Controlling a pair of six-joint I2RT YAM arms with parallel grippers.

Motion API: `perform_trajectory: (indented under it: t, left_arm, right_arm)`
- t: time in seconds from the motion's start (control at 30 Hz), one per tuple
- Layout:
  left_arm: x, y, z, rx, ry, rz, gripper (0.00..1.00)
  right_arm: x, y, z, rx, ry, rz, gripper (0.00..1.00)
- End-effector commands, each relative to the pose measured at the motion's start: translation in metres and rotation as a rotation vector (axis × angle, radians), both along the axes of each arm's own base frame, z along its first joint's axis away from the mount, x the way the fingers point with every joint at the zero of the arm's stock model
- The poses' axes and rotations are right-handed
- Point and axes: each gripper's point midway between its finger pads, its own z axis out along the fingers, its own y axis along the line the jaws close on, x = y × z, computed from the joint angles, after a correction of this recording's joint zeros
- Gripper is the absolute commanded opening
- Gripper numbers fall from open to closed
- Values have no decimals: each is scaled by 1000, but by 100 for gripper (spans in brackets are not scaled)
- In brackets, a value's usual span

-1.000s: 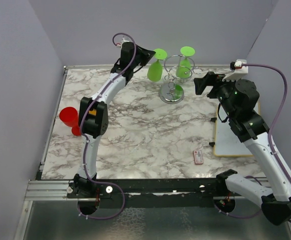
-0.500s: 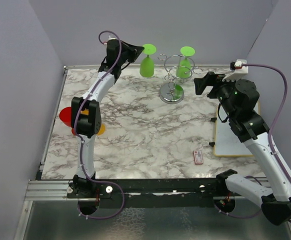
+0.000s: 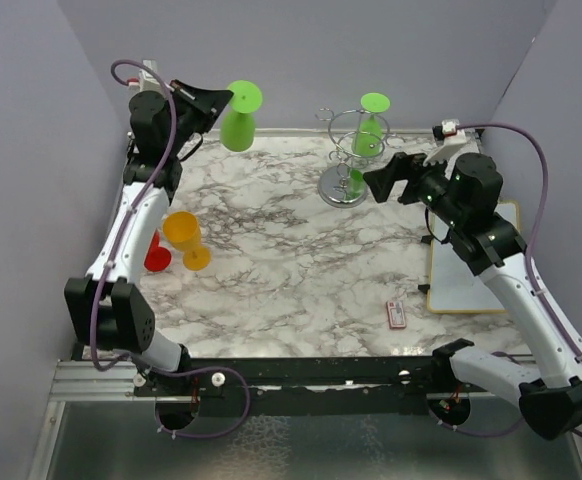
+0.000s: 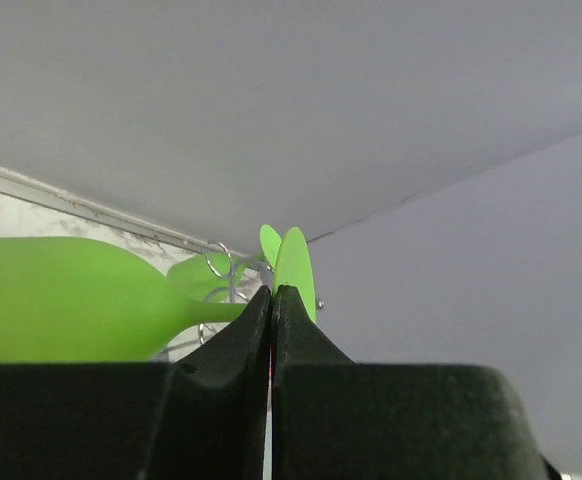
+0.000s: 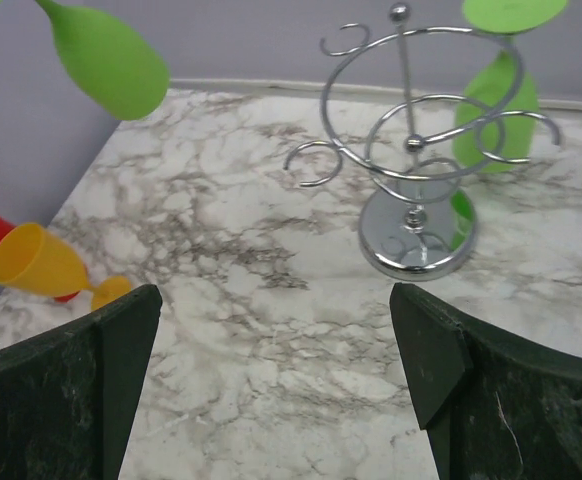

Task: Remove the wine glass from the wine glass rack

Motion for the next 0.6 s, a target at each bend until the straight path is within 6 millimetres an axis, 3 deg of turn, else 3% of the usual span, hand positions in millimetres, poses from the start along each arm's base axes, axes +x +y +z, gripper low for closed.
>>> perform_trajectory:
  t: [0.0,0.2,0.37,0.57]
  left_arm:
    - [-62,1,16,203,-156,-48,0]
    - [-132,-10,-16,329,-237,-187,0]
    - [-187,-22,-25,345,-325,-264,0]
    - [-228,-57,-56,332,-319,-378,0]
  right_arm:
    - [-21,46,-25,67,124,275,100]
    - [-55,86,-43,178,238,574,100]
    - [-88,109,-59,399,337,766,100]
    - [-114,132,-52,541,327,847,100]
